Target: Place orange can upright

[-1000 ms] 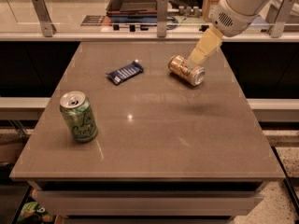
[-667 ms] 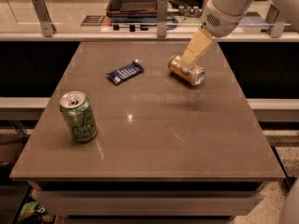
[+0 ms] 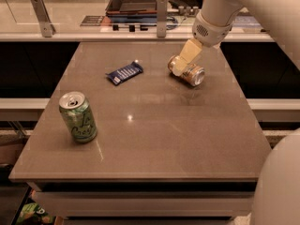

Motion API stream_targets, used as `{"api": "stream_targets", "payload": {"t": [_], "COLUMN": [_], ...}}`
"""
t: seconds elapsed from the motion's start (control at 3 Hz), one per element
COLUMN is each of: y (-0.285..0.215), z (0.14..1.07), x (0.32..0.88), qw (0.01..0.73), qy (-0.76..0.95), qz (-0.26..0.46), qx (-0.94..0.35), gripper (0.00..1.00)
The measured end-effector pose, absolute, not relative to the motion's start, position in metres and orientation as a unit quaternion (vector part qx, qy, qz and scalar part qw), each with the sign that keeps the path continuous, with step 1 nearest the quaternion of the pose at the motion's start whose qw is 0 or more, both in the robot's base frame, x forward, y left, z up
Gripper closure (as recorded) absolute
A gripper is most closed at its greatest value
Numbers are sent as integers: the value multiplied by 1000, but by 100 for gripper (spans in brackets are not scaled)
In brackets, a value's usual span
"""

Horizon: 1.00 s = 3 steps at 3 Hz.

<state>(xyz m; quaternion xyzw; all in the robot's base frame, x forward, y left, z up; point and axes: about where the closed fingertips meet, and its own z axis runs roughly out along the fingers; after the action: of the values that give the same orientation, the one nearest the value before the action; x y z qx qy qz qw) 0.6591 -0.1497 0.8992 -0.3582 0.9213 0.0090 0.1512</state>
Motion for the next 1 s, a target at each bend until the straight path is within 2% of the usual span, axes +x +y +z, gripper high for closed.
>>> {"api": "stream_targets", "payload": {"t": [1.0], "y": [-155], "z": [891], "x": [683], "qw": [109], "qy": [949], "qz": [-26], "qx": [-295], "gripper": [0]}}
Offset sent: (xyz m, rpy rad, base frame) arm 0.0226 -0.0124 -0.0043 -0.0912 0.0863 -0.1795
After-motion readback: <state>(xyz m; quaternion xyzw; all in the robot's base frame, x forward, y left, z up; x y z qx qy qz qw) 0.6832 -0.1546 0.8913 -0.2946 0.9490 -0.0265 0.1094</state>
